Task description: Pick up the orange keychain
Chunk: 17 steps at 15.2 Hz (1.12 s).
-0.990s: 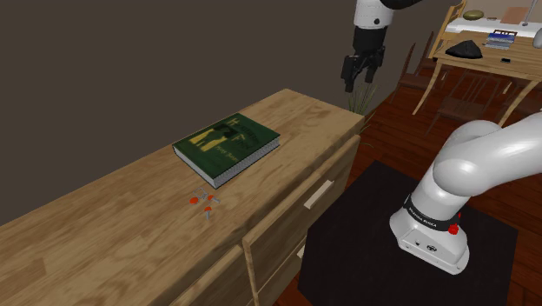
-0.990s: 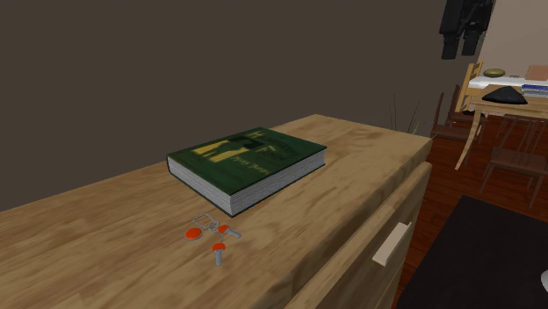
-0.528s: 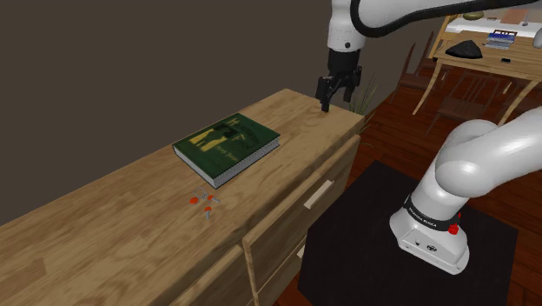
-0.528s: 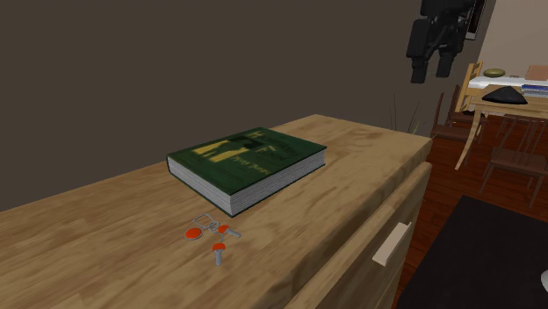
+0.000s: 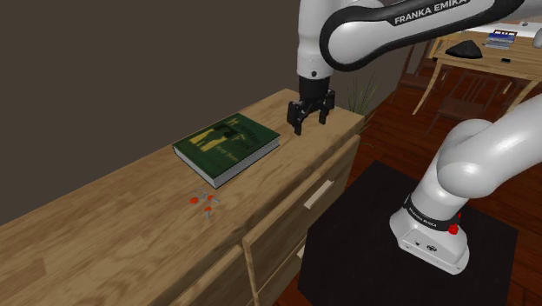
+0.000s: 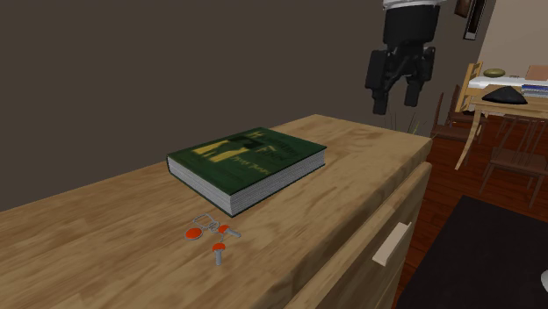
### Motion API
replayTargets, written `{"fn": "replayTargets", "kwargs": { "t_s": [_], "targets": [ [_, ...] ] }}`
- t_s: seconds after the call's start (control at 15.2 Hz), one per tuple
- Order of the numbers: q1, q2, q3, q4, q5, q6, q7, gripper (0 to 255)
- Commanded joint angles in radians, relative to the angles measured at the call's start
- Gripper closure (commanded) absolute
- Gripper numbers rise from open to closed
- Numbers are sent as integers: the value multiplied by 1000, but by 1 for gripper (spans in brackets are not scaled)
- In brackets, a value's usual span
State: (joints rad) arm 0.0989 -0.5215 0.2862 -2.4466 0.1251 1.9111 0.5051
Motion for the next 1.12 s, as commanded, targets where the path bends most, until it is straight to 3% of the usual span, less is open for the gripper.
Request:
{"fn": "replayTargets", "kwargs": {
  "t_s": [0.0, 0.53, 1.06],
  "targets": [
    [6, 57, 38, 22, 9, 40, 50, 0],
    [19, 311, 187, 142, -25, 185, 270, 0],
    [61, 625, 278, 346, -197, 268, 536, 0]
  ]
}}
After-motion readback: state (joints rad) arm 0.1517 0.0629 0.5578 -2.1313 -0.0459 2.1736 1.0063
